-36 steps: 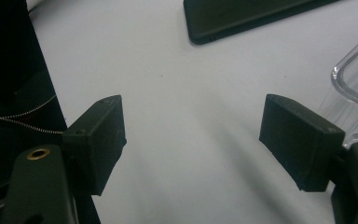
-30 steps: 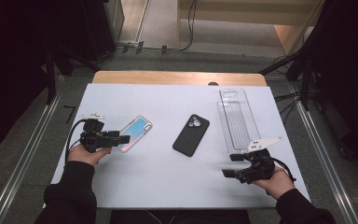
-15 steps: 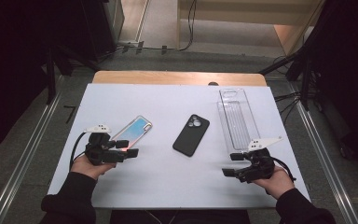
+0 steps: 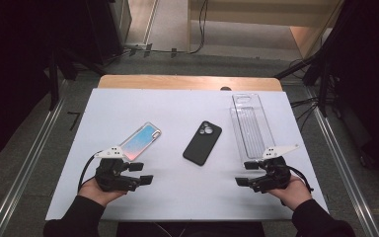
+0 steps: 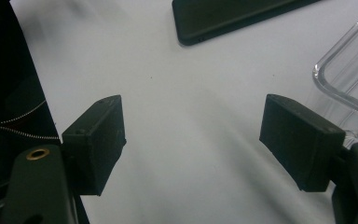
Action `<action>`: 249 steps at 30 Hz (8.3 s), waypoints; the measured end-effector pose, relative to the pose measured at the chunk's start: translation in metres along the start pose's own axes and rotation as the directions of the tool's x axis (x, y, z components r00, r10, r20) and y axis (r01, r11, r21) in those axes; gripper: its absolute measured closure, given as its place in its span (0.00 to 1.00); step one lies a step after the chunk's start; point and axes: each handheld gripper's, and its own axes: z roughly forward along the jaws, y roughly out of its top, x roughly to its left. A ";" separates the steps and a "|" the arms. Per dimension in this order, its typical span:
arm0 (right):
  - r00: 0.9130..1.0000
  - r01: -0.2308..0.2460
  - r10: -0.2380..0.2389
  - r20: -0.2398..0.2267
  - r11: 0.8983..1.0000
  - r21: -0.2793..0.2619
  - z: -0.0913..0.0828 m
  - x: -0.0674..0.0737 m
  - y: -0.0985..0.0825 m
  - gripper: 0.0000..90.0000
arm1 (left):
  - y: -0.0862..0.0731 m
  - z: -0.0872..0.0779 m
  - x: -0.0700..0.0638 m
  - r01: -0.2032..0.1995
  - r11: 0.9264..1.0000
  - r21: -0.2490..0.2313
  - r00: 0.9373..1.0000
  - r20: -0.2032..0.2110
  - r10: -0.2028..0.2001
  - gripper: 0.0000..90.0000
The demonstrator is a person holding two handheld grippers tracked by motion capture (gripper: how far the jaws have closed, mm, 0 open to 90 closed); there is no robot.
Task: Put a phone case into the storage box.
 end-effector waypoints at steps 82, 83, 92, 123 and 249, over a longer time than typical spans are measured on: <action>1.000 -0.002 0.002 -0.012 1.000 0.005 0.000 0.001 -0.001 0.23 | 0.083 0.034 0.107 -0.093 0.992 0.084 0.980 -0.169 0.106 0.00; 1.000 -0.002 0.002 -0.012 1.000 0.005 0.000 0.001 -0.001 0.23 | 0.082 0.034 0.108 -0.093 0.992 0.085 0.979 -0.172 0.107 0.00; 1.000 0.002 -0.002 -0.013 1.000 0.007 0.000 0.002 -0.001 0.22 | 0.073 0.035 0.117 -0.068 0.995 0.077 0.978 -0.192 0.081 0.00; 1.000 0.007 -0.007 -0.013 1.000 0.013 0.001 0.002 -0.001 0.23 | 0.053 0.066 0.114 -0.124 0.958 0.258 0.935 -0.293 0.200 0.01; 0.985 -0.172 0.170 -0.027 0.969 -0.179 0.026 0.040 0.091 0.23 | 0.041 0.095 -0.041 -0.151 0.952 -0.265 0.944 -0.324 0.060 0.19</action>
